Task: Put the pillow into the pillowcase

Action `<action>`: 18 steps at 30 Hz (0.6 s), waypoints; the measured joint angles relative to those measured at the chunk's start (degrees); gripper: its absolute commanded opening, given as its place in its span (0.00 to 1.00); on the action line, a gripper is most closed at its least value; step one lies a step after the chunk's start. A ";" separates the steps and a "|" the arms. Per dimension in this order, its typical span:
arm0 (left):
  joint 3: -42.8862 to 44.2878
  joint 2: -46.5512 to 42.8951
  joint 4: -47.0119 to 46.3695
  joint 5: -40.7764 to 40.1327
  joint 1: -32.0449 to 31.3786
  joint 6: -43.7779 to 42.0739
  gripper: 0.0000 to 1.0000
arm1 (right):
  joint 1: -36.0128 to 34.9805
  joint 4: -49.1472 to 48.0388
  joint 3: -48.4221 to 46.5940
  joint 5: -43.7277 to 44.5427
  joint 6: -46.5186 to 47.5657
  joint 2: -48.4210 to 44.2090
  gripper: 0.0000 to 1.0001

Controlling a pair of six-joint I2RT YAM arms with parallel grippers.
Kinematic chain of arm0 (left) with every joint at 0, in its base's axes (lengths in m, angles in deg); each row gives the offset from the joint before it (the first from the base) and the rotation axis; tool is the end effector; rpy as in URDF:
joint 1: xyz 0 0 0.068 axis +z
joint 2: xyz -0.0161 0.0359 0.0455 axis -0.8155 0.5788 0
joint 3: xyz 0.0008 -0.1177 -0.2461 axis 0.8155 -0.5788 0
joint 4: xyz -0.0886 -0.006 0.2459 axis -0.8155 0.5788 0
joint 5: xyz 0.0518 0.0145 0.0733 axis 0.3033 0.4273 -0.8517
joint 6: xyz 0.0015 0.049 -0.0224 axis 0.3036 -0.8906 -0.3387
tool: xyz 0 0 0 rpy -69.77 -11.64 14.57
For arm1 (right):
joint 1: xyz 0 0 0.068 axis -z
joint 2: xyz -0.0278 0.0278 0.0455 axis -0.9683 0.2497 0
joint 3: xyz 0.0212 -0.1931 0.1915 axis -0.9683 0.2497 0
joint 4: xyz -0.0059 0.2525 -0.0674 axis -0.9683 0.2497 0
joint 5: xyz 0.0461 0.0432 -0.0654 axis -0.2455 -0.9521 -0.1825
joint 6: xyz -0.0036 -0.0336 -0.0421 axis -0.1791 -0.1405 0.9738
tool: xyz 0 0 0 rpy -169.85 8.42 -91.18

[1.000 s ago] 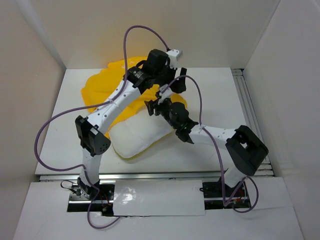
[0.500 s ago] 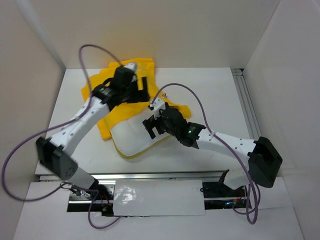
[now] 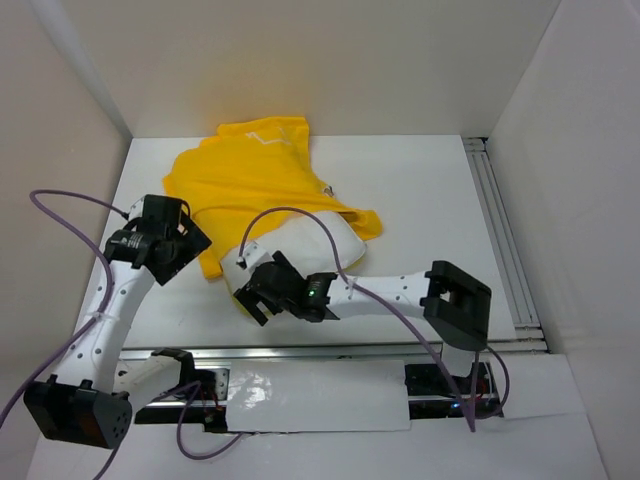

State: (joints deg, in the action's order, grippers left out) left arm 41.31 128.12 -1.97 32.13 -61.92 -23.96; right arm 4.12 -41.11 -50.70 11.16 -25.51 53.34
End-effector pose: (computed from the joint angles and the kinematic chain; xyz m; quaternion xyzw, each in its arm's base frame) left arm 0.1922 -0.0137 0.3239 -0.4108 0.8444 -0.0317 0.3423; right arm 0.1340 0.3622 0.2243 -0.3832 0.8144 0.1601 0.4054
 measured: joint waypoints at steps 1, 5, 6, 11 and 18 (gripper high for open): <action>-0.66 -0.09 -0.02 0.72 1.05 -0.09 1.00 | 0.02 0.02 -0.68 0.02 -0.35 1.49 1.00; -2.47 -0.83 -1.46 3.63 3.98 -0.83 1.00 | -0.04 0.09 -3.96 0.66 -0.96 5.44 1.00; -2.91 -0.92 -1.99 4.37 4.50 -1.01 1.00 | -0.20 0.04 -4.63 0.92 -0.96 5.97 1.00; -5.09 -1.05 -3.82 7.32 7.13 -2.62 1.00 | -2.10 1.55 -8.28 4.04 -0.02 7.34 1.00; -7.06 -2.84 -5.51 9.53 9.40 -3.78 1.00 | -5.64 4.24 -14.08 6.86 1.14 7.41 1.00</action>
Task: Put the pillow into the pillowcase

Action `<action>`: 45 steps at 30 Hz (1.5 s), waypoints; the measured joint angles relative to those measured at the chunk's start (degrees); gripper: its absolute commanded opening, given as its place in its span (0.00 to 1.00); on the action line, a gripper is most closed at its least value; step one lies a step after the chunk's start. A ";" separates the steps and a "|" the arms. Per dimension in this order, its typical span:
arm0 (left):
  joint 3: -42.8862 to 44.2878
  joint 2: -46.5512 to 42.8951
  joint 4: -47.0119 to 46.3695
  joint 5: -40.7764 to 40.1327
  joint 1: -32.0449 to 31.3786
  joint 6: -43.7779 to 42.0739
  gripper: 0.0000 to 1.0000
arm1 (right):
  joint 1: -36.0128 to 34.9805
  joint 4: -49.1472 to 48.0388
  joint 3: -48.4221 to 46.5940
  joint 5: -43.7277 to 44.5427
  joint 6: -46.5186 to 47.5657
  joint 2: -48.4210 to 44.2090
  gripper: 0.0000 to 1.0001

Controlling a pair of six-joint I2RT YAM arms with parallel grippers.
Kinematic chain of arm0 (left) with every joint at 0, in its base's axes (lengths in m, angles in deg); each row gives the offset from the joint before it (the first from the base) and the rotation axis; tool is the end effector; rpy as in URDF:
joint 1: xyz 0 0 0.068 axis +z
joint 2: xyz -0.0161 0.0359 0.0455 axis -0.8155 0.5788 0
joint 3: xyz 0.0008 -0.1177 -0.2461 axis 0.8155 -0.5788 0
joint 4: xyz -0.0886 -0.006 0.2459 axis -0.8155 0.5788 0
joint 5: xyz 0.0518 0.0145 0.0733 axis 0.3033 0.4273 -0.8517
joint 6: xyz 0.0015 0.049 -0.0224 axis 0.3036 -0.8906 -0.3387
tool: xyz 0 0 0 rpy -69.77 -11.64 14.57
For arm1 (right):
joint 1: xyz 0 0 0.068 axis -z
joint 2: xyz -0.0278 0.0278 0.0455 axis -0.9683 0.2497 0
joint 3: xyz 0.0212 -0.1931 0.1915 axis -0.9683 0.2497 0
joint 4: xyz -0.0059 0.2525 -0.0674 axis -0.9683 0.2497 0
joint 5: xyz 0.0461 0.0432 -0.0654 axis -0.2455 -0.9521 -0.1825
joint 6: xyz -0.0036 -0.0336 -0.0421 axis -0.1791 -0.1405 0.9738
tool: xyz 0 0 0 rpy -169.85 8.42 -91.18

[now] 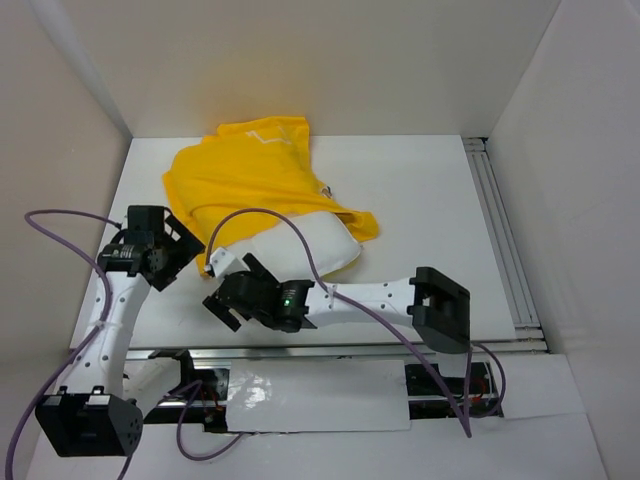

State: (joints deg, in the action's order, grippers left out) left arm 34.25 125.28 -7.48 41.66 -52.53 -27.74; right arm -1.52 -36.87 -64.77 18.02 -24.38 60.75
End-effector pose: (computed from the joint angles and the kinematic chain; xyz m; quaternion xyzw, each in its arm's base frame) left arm 0.1882 0.0119 0.2994 -0.4311 0.8390 -0.0698 0.3245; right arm 0.1111 0.4140 0.2492 -0.3961 0.7896 0.1486 0.4444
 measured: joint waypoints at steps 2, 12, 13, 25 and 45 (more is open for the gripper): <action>-0.28 -0.61 -0.39 0.48 0.44 -0.07 1.00 | -0.37 -0.15 -0.26 -0.28 0.52 0.17 1.00; -0.37 -1.07 -0.83 2.03 1.11 -1.36 1.00 | 4.83 -1.14 -2.86 -2.75 2.62 12.13 0.26; -0.37 -1.07 -0.83 2.16 1.11 -1.44 1.00 | 6.01 -1.31 -2.89 -3.26 2.49 12.24 0.00; -4.48 -0.74 -7.41 7.37 0.35 -3.30 1.00 | 13.57 -3.30 2.10 -5.25 2.10 1.05 0.00; -13.07 -0.28 -34.23 4.68 -14.14 -19.82 1.00 | 22.99 5.33 -5.88 -13.33 6.78 -9.42 0.00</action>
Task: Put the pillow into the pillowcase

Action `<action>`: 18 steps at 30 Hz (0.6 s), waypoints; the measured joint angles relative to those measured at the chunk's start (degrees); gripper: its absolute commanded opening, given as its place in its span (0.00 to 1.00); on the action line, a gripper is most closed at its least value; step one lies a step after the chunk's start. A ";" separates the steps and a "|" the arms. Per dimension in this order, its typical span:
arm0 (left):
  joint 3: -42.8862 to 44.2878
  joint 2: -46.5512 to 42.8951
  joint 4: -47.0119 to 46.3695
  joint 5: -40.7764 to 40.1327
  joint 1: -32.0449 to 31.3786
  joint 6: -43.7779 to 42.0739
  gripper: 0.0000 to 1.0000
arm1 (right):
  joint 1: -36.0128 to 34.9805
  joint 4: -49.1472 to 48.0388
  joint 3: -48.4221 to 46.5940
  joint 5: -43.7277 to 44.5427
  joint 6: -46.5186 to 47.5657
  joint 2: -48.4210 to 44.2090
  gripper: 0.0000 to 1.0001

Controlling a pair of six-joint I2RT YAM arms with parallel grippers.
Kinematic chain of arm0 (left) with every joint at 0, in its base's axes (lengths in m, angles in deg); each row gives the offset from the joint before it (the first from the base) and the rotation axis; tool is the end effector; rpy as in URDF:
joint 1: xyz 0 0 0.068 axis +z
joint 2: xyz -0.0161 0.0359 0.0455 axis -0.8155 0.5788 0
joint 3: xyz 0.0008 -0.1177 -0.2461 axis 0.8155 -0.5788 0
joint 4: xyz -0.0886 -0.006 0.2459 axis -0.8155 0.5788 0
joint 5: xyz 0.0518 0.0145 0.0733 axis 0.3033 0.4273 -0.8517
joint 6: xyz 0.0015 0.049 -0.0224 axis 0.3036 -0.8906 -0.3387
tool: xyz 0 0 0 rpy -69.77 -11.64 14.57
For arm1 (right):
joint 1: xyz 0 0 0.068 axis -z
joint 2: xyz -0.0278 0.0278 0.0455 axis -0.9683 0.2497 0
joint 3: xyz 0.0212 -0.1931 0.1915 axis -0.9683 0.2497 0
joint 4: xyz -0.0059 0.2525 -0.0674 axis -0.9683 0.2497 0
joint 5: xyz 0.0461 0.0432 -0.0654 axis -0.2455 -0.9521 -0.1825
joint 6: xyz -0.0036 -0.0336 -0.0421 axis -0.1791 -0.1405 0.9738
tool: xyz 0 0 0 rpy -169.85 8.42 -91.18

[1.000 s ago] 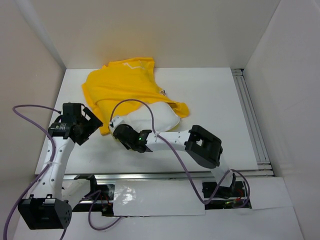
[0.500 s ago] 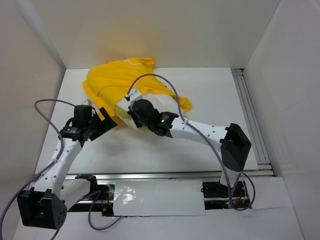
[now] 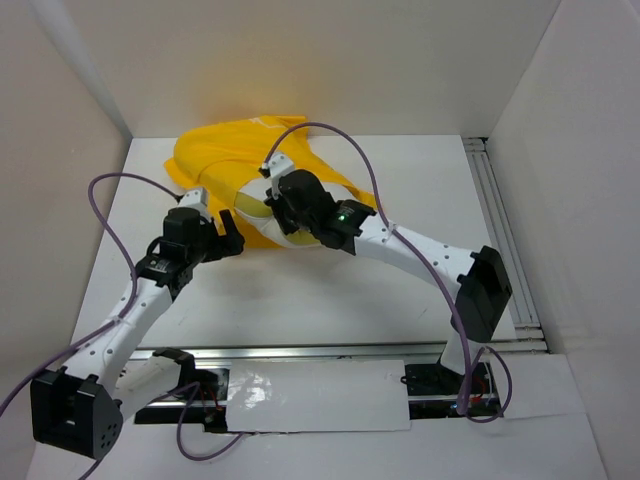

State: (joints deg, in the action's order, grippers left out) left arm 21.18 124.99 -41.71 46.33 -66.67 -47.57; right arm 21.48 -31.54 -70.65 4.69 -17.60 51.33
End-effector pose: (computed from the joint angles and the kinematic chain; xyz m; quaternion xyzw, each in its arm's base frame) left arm 0.2154 -0.0437 0.2732 -0.1475 0.8553 -0.1525 0.4727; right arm 0.2429 0.3218 0.3396 -0.3084 0.7991 0.1648 0.4890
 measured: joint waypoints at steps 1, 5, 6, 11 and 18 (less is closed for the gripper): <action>0.31 0.26 -0.11 -0.42 -0.33 -1.40 1.00 | 0.44 0.42 -0.72 -0.22 0.24 0.00 0.00; 1.86 1.05 -0.96 -1.09 -0.92 -5.84 1.00 | 1.68 0.63 -1.75 -1.14 0.66 0.00 0.00; 2.21 1.44 -1.60 -1.09 -0.92 -7.02 1.00 | 2.03 0.68 -1.75 -1.55 0.74 0.00 0.00; 4.22 5.33 -4.57 -1.73 -0.92 -10.19 1.00 | 2.89 1.18 -1.75 -3.43 0.85 0.00 0.00; 6.51 11.23 -7.26 0.44 -1.27 -13.03 0.73 | 3.98 1.14 -1.75 -4.87 0.83 0.00 0.00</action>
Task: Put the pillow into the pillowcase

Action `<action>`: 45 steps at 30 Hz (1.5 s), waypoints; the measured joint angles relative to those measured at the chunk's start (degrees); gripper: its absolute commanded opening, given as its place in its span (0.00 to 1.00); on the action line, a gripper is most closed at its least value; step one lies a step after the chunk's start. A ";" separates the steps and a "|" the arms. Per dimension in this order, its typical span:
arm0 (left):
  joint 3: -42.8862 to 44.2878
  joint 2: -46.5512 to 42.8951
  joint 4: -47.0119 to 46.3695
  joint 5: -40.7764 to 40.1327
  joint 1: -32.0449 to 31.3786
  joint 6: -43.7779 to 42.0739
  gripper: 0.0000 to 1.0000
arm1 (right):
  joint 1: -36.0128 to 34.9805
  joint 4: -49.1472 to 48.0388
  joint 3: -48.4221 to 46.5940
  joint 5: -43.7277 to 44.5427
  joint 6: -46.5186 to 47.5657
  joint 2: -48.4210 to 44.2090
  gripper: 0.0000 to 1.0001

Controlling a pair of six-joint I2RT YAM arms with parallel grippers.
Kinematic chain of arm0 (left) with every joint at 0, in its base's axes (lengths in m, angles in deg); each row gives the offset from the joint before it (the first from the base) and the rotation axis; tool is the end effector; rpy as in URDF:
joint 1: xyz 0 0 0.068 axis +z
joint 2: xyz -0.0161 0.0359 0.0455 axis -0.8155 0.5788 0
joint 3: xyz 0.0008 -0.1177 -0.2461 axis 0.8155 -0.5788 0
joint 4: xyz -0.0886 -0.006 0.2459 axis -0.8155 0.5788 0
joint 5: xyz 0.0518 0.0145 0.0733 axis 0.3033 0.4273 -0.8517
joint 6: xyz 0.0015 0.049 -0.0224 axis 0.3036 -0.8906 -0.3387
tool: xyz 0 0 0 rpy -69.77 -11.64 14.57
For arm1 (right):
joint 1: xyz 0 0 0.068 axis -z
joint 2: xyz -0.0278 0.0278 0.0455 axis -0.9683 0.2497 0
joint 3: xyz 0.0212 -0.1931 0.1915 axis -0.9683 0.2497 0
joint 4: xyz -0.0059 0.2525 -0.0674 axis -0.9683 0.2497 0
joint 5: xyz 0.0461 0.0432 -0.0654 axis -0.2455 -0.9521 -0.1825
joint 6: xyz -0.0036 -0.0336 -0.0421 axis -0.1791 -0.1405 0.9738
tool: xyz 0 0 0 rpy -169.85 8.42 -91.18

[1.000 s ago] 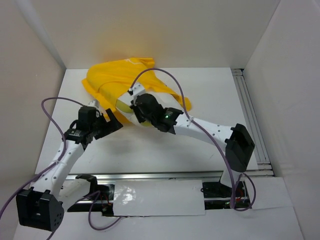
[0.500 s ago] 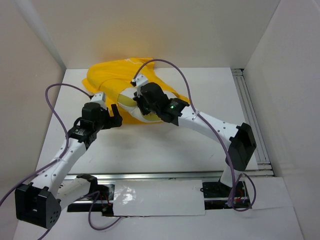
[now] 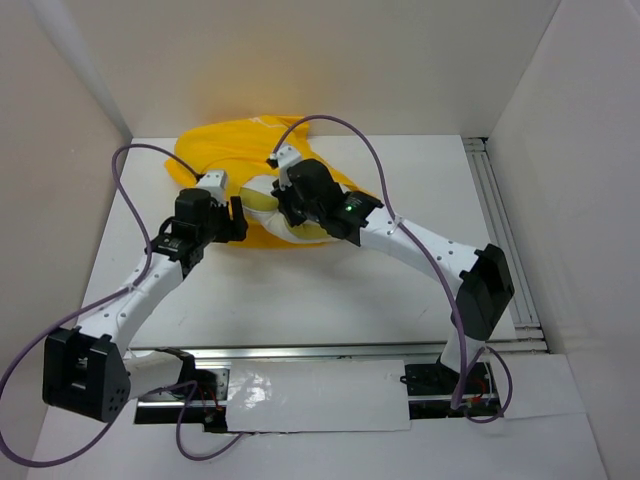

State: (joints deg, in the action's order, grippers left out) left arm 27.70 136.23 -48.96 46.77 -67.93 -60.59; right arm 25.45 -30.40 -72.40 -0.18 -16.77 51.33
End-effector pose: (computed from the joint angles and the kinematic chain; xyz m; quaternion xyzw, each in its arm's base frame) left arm 0.2598 -0.0595 0.2811 -0.0384 0.8560 -0.1117 0.5033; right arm 0.2625 0.3064 0.3481 -0.3061 0.7994 0.1797 0.4848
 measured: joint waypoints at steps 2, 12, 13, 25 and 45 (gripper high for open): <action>0.00 0.00 -0.50 0.59 -0.15 0.44 0.22 | 0.20 -0.07 0.00 -0.26 0.00 0.00 0.00; 3.98 -3.28 2.97 4.68 -2.32 4.26 0.00 | -0.59 -18.60 9.60 3.39 -0.24 -0.35 0.00; 4.61 -3.96 3.98 5.18 -2.73 4.83 0.00 | -1.03 -21.53 10.86 4.90 -0.22 -0.15 0.00; 7.89 -13.92 8.72 11.67 -15.02 9.86 0.00 | -8.33 -63.43 13.88 32.20 8.59 7.45 0.00; 7.43 -19.63 20.06 17.22 -24.28 14.93 0.71 | -11.23 -50.62 34.12 24.00 -2.89 -4.07 0.78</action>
State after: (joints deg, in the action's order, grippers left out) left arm 35.13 116.60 -28.90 63.99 -92.22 -45.67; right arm 14.22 -81.02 -38.28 23.82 -19.66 47.26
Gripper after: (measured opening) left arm 0.383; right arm 0.711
